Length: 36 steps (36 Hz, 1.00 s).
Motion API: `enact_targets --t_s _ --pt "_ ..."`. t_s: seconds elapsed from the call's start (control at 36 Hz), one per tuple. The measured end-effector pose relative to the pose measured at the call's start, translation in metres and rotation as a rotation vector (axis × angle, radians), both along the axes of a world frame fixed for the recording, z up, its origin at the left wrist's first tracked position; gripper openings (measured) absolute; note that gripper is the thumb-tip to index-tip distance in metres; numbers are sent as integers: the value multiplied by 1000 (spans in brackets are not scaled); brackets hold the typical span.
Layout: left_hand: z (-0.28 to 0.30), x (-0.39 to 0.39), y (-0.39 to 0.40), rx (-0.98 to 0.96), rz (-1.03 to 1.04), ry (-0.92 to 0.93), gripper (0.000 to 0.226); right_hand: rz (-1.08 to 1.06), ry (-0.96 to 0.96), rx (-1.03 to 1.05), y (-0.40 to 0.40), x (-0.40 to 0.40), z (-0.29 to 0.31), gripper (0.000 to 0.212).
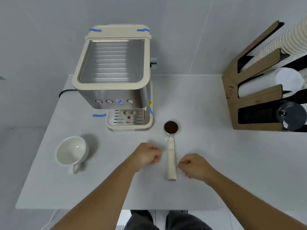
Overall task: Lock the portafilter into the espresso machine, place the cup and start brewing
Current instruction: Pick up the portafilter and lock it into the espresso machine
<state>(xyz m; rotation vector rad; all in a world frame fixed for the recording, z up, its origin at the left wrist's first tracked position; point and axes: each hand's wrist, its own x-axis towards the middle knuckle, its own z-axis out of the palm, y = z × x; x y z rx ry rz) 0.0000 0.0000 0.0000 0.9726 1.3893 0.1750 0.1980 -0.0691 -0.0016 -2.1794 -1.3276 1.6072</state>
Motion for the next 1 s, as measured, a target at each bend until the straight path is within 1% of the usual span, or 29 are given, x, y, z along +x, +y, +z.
enact_targets --t_s 0.08,0.17,0.31,0.39,0.47,0.53,0.58,0.78,1.0 --pt "-2 8 2 -4 43 -18 3 -111 60 -7 -4 -2 -3 10" --pt "-5 15 2 -14 58 -26 3 -161 75 -1 -10 -7 -4 13" --pt "-7 23 6 -11 59 -19 3 -149 71 4 -15 -14 -3 24" --pt "-6 28 8 -7 63 -13 5 -129 65 10 -15 -18 -2 27" --pt "-8 33 9 -12 76 -6 2 -93 40 4 -16 -22 -2 27" --pt "-10 36 10 -10 77 14 12 -82 25 2 -16 -24 -2 29" --pt "-10 38 10 -6 84 26 17 -76 5 1 -14 -26 -2 30" --pt "-8 40 10 -3 92 41 17 -99 -5 -43 -9 -29 -3 25" --pt "-5 42 9 -20 57 51 20 -79 -30 -94 -5 -29 4 30"
